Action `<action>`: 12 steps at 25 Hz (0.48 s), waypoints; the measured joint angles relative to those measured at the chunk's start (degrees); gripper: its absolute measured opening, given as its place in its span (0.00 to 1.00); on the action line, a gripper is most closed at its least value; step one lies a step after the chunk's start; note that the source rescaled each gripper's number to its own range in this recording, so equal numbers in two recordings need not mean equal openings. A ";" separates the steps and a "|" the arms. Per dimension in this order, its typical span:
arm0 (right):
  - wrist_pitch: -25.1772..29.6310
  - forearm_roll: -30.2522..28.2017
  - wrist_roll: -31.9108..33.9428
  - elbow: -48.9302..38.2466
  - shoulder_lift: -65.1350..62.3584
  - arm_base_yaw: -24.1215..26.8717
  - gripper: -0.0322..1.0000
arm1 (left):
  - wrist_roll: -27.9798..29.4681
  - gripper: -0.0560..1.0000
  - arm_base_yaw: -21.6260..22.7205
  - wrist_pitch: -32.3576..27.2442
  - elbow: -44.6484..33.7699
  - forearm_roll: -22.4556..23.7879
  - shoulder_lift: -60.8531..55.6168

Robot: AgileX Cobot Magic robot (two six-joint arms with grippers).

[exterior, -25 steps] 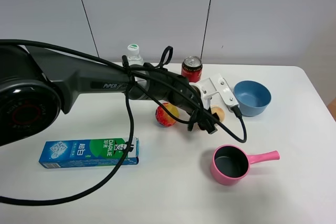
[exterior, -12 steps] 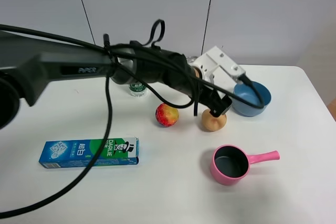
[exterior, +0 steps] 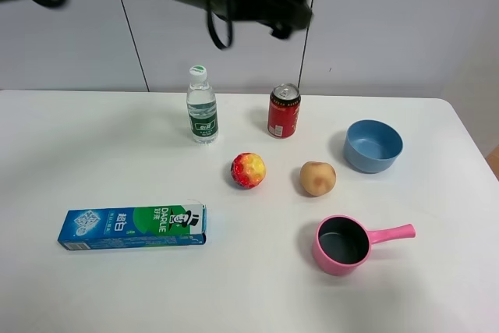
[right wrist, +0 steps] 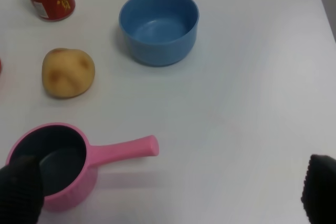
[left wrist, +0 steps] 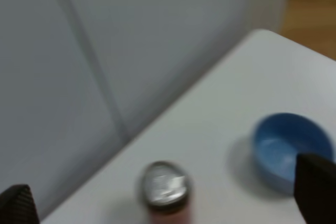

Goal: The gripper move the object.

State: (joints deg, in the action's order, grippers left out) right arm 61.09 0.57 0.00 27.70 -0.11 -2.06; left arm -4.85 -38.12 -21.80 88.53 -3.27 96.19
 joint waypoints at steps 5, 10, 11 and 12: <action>0.00 0.00 0.00 0.00 0.00 0.00 1.00 | 0.51 0.99 15.63 -8.39 0.05 2.32 -7.99; 0.00 0.00 0.00 0.00 0.00 0.00 1.00 | -3.47 0.99 31.65 -17.55 0.05 3.27 -14.62; 0.00 0.00 0.00 0.00 0.00 0.00 1.00 | -4.50 0.99 34.07 -18.79 -0.18 3.27 -16.14; 0.00 0.00 0.00 0.00 0.00 0.00 1.00 | -5.42 0.99 36.12 -19.93 -0.92 3.27 -17.63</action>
State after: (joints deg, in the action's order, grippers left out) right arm 61.09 0.57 0.00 27.70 -0.11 -2.06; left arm -10.27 -2.00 -41.73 87.61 0.00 78.56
